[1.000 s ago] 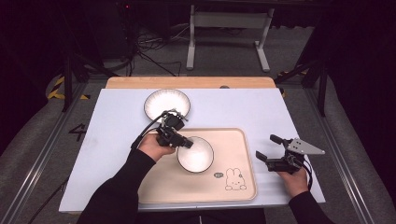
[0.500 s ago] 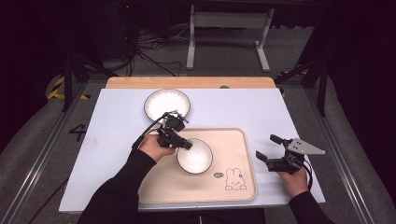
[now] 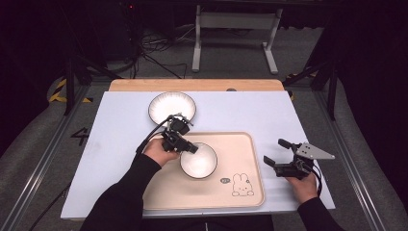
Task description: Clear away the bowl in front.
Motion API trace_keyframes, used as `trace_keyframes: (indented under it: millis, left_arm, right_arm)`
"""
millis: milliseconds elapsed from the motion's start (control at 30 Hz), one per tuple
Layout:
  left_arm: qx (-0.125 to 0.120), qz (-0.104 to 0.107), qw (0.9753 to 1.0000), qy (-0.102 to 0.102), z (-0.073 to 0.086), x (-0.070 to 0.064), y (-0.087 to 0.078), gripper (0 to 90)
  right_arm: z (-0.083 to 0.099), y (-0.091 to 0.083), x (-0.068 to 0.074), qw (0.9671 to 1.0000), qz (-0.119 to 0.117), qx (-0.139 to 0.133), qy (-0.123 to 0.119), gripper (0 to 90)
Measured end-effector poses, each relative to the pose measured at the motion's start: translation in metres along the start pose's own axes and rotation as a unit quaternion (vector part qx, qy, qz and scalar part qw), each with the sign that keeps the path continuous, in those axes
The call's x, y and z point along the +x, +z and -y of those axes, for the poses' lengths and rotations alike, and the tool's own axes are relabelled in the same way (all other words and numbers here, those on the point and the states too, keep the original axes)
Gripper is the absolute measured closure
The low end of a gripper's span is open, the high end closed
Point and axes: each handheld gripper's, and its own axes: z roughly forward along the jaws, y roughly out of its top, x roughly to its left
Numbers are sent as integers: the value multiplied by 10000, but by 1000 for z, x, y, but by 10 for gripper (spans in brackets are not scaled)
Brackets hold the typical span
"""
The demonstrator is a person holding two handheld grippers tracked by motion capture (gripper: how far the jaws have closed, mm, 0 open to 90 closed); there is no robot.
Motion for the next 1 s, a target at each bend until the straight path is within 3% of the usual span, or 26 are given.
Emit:
trace_keyframes:
  millis: [233,433,567,733,933,1000]
  left_arm:
    - [-97,54,9999,88,0,0,-3,696]
    - [-298,-22,9994,185,2,-3,-13,568]
    - [-528,130,9981,274,5,-4,-22,462]
    - [-982,195,9939,456,15,-7,-39,345]
    - [-1285,293,9903,436,25,-8,-50,255]
    - [-1481,200,9879,414,32,-8,-56,194]
  right_arm:
    - [0,0,0,10000,4,-7,-11,60]
    - [0,0,0,10000,-12,2,4,60]
    - [0,0,0,10000,-10,1,3,60]
    - [0,0,0,10000,-4,1,6,60]
    - [0,0,0,10000,-7,5,4,60]
    - [0,0,0,10000,-7,-9,12,60]
